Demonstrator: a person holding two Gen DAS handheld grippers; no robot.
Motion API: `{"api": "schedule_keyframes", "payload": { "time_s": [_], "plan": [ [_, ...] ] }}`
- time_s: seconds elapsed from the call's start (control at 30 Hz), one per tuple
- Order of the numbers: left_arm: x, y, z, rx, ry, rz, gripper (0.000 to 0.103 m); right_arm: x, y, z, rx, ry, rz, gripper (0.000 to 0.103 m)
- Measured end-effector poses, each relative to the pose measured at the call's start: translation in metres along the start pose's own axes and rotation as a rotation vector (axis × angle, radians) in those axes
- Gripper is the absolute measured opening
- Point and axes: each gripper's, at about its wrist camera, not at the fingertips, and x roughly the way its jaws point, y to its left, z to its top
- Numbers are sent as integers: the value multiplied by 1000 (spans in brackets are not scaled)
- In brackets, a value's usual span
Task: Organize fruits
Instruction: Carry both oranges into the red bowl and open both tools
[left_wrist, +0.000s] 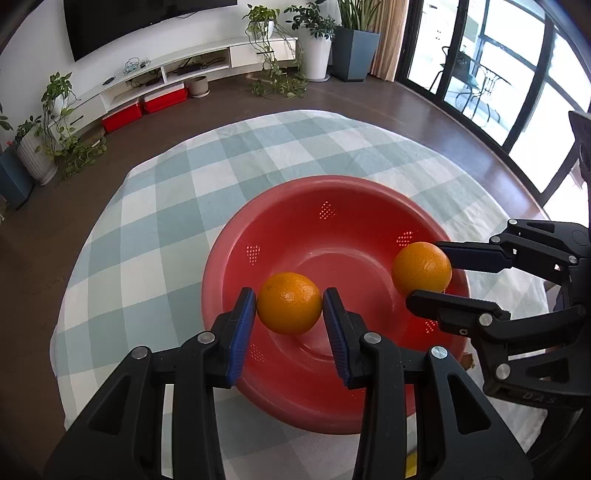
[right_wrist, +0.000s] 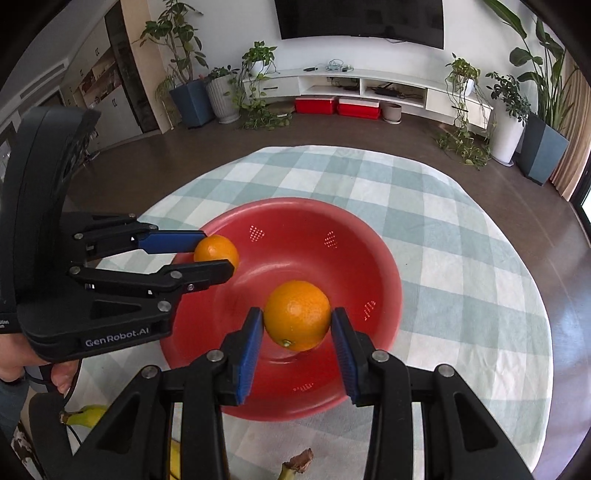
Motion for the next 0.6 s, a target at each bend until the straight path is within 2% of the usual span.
{"api": "schedule_keyframes", "payload": {
  "time_s": [0.23,0.47,0.6],
  "plan": [
    [25,-4,-6,42,34,46,36,28,9,-6,-59,76,-53,41],
    [37,-9,-13,68,47,74,36,36,16,-10,-99,94,-85,41],
    [35,-7,-12,58,42,60,36,35,17,-11,-103,92,-89,40]
  ]
}}
